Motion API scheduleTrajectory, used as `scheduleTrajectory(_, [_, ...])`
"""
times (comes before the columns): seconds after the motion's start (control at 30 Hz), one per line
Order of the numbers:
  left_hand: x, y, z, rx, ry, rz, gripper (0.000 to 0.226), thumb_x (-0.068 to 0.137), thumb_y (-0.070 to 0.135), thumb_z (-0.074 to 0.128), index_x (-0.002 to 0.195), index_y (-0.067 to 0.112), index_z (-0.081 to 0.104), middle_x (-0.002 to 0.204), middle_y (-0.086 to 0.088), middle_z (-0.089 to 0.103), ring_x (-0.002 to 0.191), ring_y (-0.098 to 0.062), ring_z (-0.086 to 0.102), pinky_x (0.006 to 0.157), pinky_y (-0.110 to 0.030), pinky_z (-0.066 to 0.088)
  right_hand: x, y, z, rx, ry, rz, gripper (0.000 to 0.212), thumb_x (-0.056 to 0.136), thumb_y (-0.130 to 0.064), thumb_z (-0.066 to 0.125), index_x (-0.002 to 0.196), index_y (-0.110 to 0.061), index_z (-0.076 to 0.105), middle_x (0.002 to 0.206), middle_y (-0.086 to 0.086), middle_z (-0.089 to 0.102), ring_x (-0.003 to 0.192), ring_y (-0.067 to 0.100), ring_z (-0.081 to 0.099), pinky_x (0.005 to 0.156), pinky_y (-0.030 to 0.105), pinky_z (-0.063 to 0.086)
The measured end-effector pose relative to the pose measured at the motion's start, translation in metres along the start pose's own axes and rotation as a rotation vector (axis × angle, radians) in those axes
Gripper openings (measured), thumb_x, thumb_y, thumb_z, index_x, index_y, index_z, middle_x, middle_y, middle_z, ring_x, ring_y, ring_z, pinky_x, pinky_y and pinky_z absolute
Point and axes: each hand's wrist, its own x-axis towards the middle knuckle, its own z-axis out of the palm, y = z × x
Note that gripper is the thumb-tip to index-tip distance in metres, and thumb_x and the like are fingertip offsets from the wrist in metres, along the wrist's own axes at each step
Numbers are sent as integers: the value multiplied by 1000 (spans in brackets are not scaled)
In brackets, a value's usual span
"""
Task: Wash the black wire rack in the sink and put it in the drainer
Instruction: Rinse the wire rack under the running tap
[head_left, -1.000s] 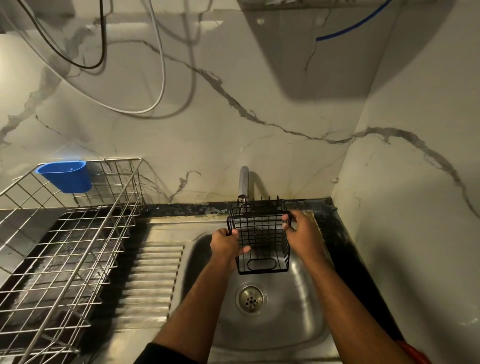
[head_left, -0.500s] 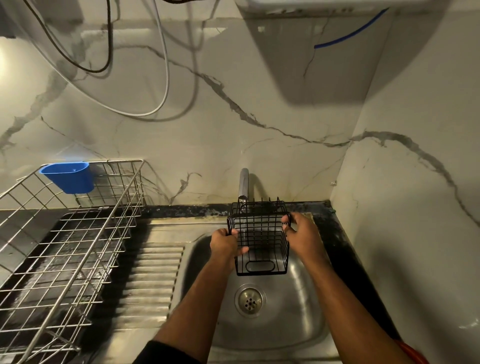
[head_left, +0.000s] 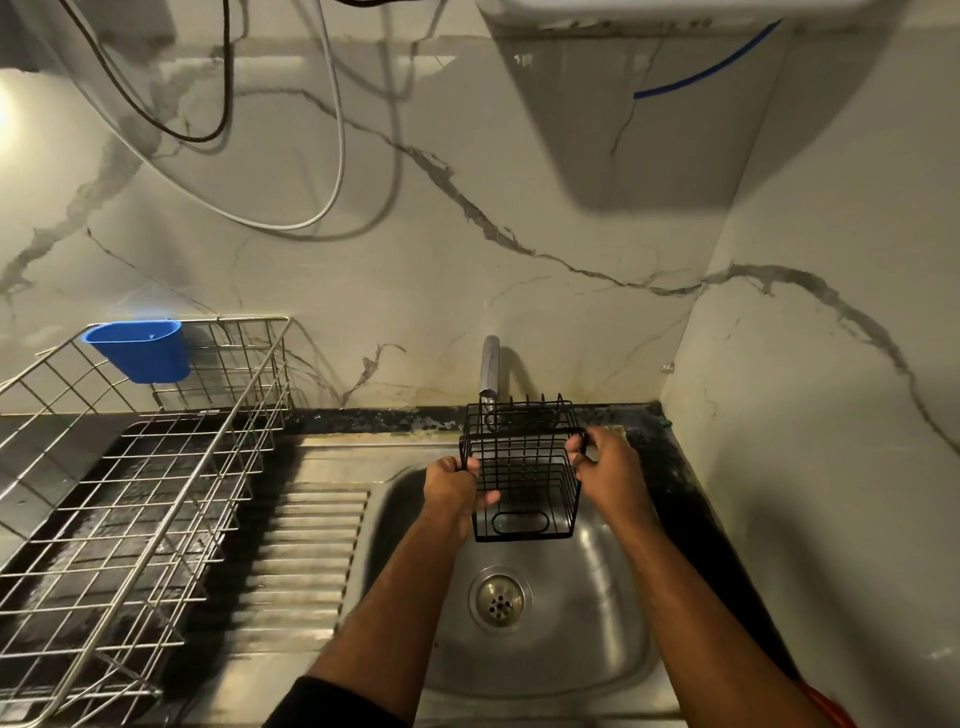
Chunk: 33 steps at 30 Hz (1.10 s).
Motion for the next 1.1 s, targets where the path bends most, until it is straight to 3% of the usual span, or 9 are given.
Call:
scheduleTrajectory(0.2, [2, 0, 1, 70, -52, 12, 14, 103, 4, 52, 114, 8, 60, 108, -6, 59, 93, -19, 62, 71, -35, 63, -2, 1, -6, -14, 10, 17, 21, 90, -3, 68, 87, -22, 61, 92, 0, 70, 83, 22, 70, 75, 39, 59])
scheduleTrajectory(0.5, [3, 2, 8, 65, -80, 12, 14, 104, 4, 51, 115, 7, 58, 116, -9, 57, 91, -17, 60, 71, -33, 63, 0, 2, -9, -56, 50, 19, 13, 89, -8, 69, 96, -19, 67, 93, 3, 71, 85, 23, 70, 76, 46, 60])
scheduleTrajectory(0.7, [4, 3, 8, 66, -59, 8, 12, 103, 2, 50, 109, 9, 58, 124, -11, 57, 90, -17, 61, 61, -28, 60, 0, 0, -8, -44, 42, 30, 22, 90, -5, 68, 111, -10, 67, 100, 7, 72, 87, 25, 71, 78, 48, 60])
scheduleTrajectory(0.8, [6, 2, 6, 59, -50, -3, 14, 103, 0, 50, 112, 5, 59, 125, -13, 57, 95, -19, 61, 69, -32, 63, -2, -4, -8, -16, 27, 28, 21, 90, 0, 66, 111, -4, 67, 94, 0, 66, 87, 26, 70, 80, 47, 59])
scheduleTrajectory(1.0, [8, -1, 2, 27, -45, 10, 12, 104, -1, 47, 108, 4, 57, 108, -9, 59, 90, -18, 61, 79, -36, 63, -4, -8, -8, -18, 5, 32, 21, 91, -1, 67, 111, -6, 67, 98, 2, 67, 92, 26, 70, 84, 46, 58])
scheduleTrajectory(1.1, [8, 0, 1, 26, -30, 18, 12, 104, -1, 47, 105, 5, 57, 106, -8, 60, 89, -17, 62, 77, -35, 63, -4, -10, -7, -13, 1, 31, 20, 91, -1, 66, 111, -4, 67, 97, -3, 63, 95, 22, 68, 87, 43, 57])
